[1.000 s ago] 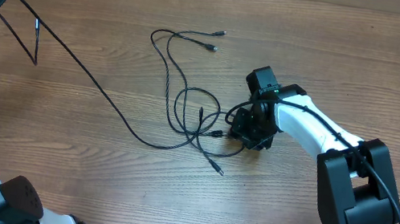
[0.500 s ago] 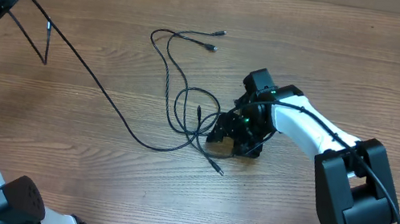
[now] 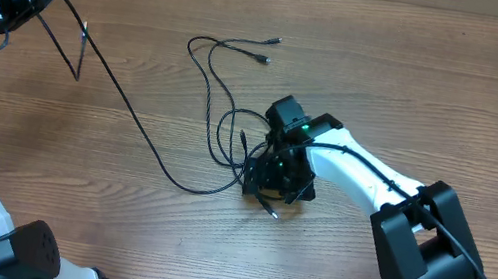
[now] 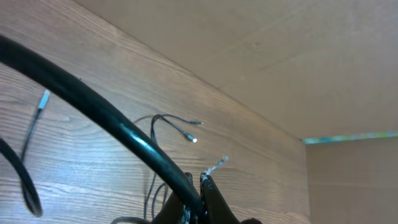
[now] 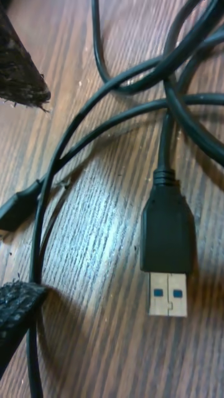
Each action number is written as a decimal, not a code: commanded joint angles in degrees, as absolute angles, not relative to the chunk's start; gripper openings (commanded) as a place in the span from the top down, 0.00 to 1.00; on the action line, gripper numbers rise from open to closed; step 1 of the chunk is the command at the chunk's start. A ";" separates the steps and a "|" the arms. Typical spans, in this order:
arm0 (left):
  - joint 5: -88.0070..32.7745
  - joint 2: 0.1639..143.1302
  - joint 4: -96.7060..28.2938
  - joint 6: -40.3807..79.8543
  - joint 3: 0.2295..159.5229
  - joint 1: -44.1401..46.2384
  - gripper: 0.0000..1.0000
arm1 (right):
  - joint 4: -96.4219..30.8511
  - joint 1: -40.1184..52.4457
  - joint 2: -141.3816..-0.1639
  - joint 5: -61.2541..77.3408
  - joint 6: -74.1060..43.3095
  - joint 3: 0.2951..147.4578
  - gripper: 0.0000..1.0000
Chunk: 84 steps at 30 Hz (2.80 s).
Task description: Untangle cables
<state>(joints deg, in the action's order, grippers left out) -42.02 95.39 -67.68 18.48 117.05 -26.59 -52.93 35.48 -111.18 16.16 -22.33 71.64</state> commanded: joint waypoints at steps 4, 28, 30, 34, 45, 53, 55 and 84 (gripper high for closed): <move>-40.42 95.13 -67.90 17.80 118.21 -26.17 0.96 | -56.16 36.27 -111.98 5.61 -19.99 70.61 0.19; -39.81 95.13 -69.17 16.69 118.21 -26.17 0.94 | -47.72 36.25 -112.01 -10.70 -14.28 70.46 0.96; -39.81 95.13 -69.30 16.69 118.21 -26.17 0.91 | -47.16 36.16 -112.01 -10.96 -14.28 70.46 0.96; -39.81 95.13 -69.43 16.69 118.21 -26.17 0.90 | -46.96 34.59 -112.01 -10.92 -14.96 70.46 0.96; -39.81 95.13 -69.78 16.69 118.19 -26.15 0.96 | -46.35 25.78 -112.01 -3.25 -18.83 70.46 0.95; -32.27 95.31 -70.91 16.60 115.37 -19.25 0.96 | -46.48 24.67 -112.01 -0.69 -18.63 70.52 0.83; -29.21 95.35 -71.83 16.75 113.78 -15.73 0.96 | -46.50 24.67 -112.01 -0.69 -18.63 70.52 0.73; -9.80 95.37 -46.13 28.05 66.98 24.91 0.59 | -46.13 24.67 -112.01 -0.73 -18.63 70.46 0.49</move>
